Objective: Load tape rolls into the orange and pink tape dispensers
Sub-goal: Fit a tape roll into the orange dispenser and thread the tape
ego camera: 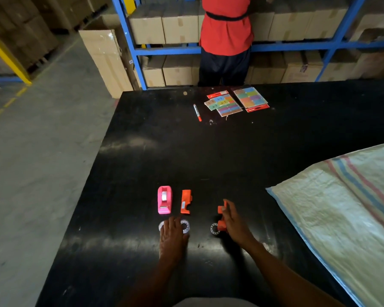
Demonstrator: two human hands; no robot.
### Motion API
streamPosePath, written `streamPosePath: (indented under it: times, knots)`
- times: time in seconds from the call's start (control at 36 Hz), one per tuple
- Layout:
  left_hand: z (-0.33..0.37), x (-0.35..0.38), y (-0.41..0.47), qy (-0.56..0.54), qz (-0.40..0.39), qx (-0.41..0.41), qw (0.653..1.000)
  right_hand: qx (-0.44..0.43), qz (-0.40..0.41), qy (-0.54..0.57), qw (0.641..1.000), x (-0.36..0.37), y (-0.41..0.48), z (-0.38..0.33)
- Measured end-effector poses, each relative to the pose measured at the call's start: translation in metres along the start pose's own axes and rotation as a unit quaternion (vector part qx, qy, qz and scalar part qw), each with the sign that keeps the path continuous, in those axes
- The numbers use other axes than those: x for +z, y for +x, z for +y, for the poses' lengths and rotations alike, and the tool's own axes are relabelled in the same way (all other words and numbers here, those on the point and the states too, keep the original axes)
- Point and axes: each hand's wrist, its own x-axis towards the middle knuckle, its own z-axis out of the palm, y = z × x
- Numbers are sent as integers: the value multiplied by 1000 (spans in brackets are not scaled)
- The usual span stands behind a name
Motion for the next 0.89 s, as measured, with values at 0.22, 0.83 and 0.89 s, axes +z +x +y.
streamPosePath:
  times: [0.22, 0.83, 0.89]
  knots:
    - [-3, 13, 6, 25, -15, -2, 1000, -6, -58, -48, 997, 10, -6, -3]
    - [-1, -71, 25, -223, -139, 127, 956, -96, -84, -38, 991, 58, -19, -28]
    - [-7, -78, 31, -236, -158, 123, 951, -96, -81, -36, 991, 62, -21, -34]
